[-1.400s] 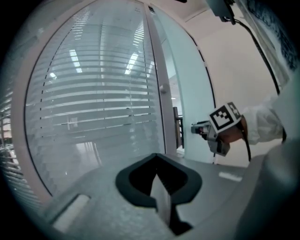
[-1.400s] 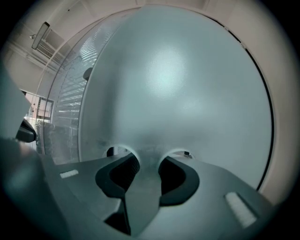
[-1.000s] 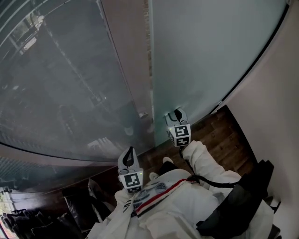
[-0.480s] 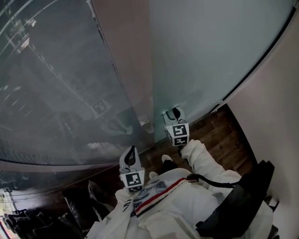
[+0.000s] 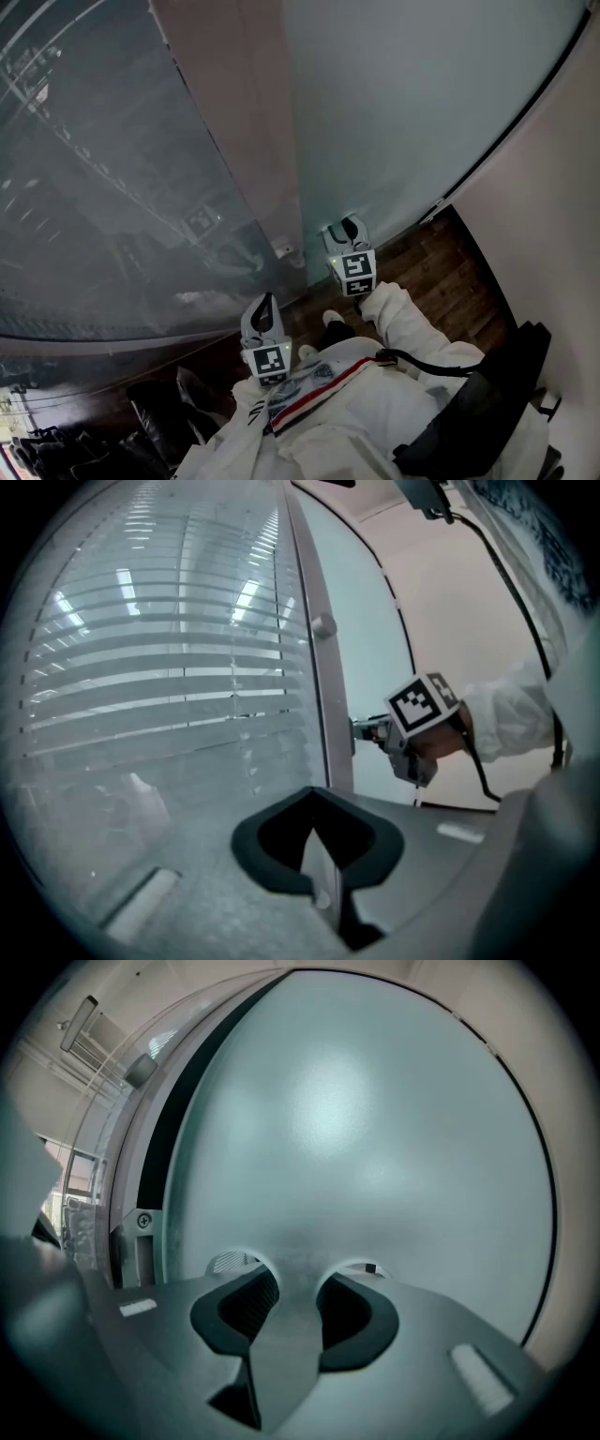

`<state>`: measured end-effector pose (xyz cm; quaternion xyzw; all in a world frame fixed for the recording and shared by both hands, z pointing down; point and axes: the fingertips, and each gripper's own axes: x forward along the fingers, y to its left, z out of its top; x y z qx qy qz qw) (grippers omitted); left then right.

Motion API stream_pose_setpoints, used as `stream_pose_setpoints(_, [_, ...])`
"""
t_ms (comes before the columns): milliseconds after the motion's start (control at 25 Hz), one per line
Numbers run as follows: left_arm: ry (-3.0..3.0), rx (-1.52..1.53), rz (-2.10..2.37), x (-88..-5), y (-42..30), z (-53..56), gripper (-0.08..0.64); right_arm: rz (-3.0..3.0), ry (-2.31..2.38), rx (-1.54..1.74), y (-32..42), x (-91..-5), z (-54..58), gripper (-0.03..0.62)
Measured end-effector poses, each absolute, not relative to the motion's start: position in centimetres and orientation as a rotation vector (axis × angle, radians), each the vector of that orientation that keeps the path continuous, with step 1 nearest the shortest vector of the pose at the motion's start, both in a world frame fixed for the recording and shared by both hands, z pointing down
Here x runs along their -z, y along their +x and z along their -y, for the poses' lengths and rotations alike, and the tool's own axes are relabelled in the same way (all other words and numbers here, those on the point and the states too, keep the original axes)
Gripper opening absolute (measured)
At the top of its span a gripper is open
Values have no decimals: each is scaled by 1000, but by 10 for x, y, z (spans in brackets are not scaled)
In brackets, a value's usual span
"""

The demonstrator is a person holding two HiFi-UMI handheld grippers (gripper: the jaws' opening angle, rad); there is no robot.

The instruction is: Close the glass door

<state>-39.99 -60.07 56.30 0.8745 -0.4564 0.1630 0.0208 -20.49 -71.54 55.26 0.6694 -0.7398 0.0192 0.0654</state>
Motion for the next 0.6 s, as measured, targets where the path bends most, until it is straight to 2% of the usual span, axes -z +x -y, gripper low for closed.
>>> stream_pose_setpoints(600, [2640, -525, 1508, -562, -432, 578, 2, 2244, 2060, -74, -197, -552, 712, 130])
